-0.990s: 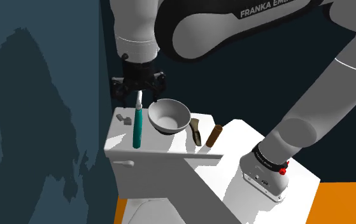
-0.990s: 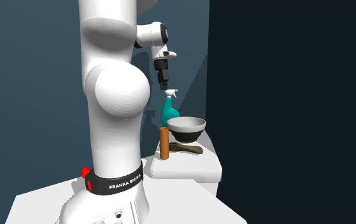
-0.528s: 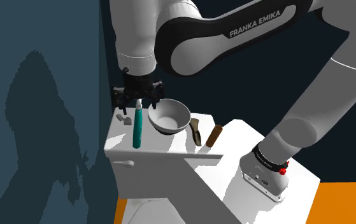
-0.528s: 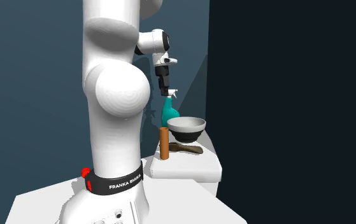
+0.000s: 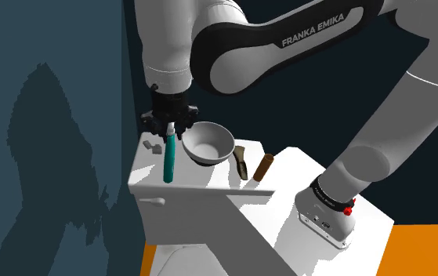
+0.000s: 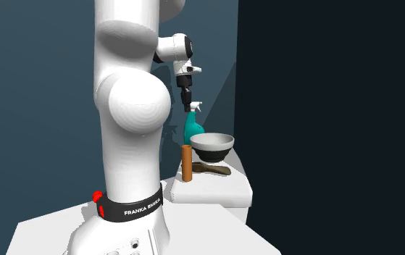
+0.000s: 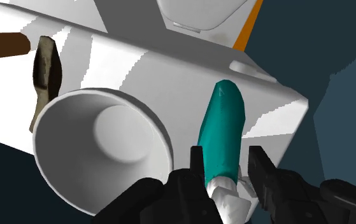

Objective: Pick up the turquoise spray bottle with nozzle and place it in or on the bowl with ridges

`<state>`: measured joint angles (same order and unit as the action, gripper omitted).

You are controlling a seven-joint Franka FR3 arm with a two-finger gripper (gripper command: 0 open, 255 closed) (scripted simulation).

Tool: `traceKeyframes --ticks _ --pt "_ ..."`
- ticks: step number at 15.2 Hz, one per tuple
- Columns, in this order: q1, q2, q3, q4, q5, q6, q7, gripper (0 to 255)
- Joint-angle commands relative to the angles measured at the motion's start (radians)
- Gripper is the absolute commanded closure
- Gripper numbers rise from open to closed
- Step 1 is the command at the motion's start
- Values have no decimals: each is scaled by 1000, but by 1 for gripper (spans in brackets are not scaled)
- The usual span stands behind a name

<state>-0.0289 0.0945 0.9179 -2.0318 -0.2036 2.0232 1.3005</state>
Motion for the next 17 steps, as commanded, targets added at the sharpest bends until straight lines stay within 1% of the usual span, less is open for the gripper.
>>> traceKeyframes --ticks 1,8,17 --pt "0 0 0 0 0 0 0 255" --pt "0 0 0 0 0 0 0 255" --pt "-12 -59 3 77 58 -107 -50 255"
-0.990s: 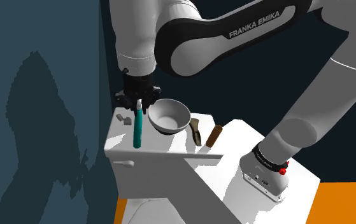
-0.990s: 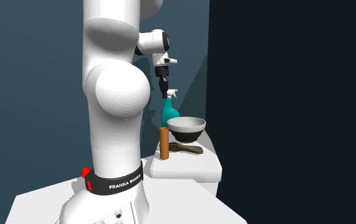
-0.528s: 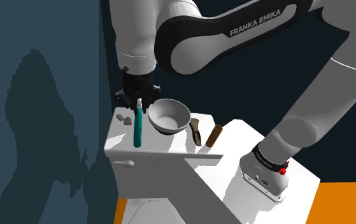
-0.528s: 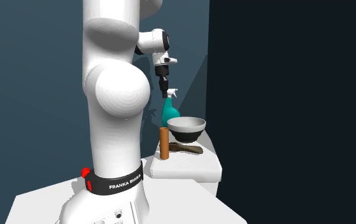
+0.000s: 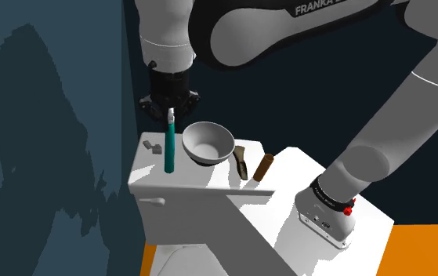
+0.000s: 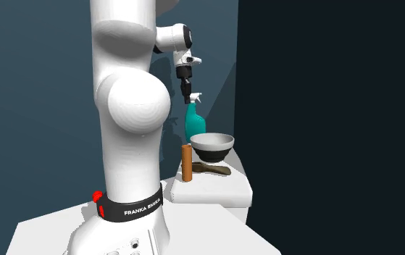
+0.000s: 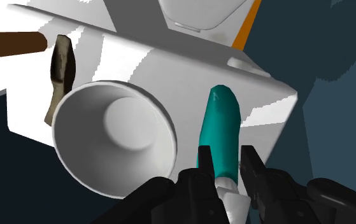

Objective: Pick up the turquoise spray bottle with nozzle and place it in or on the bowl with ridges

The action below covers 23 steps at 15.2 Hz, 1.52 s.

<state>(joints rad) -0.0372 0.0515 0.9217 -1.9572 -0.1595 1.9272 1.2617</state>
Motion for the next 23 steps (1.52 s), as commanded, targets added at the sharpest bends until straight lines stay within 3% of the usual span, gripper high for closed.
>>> traceKeyframes --ticks 1,23 --pt "-5 -21 -1 13 19 -24 -16 255" --pt "-6 -44 0 286 45 -308 -58 255"
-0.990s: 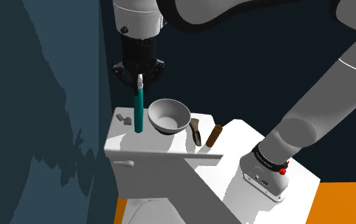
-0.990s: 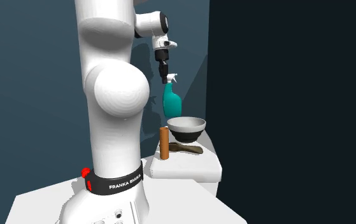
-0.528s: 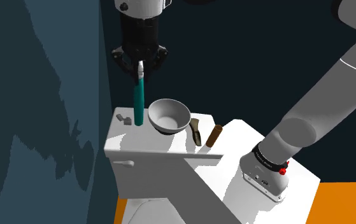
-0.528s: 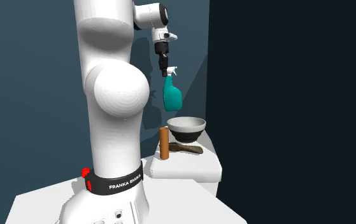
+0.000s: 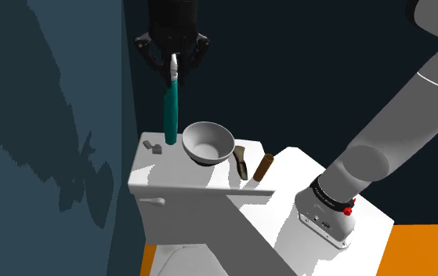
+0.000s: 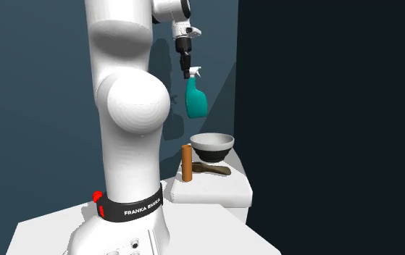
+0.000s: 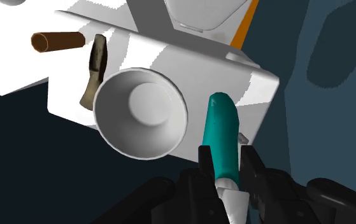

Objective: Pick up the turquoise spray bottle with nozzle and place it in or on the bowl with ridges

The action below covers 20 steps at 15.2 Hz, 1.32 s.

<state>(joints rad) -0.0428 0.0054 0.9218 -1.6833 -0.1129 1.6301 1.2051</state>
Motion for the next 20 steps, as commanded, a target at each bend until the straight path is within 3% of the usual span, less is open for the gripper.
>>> traceKeyframes --ticks 1,7,14,20 --pt "-18 -41 -17 -4 30 -17 -40 255" --pt "-68 -246 -157 -72 160 -79 -252 255" --pt "-89 -380 -325 -90 198 -175 -448 255" --pt "-79 -410 -328 -197 213 -94 -453 255"
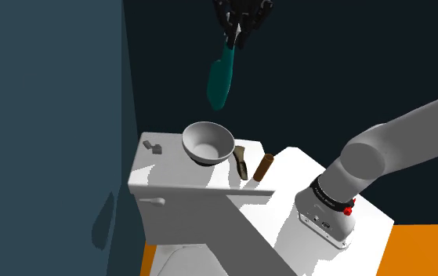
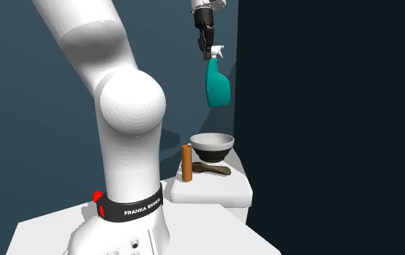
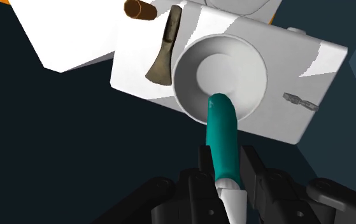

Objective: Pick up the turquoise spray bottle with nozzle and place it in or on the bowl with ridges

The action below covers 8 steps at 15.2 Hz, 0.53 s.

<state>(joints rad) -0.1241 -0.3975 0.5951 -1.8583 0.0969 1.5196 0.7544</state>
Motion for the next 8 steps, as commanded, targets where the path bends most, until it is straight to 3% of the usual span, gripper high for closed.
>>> traceKeyframes --ticks 1,8 --pt "3 -11 -1 -39 5 29 -3 255" --pt "13 -33 4 -151 19 121 -4 255"
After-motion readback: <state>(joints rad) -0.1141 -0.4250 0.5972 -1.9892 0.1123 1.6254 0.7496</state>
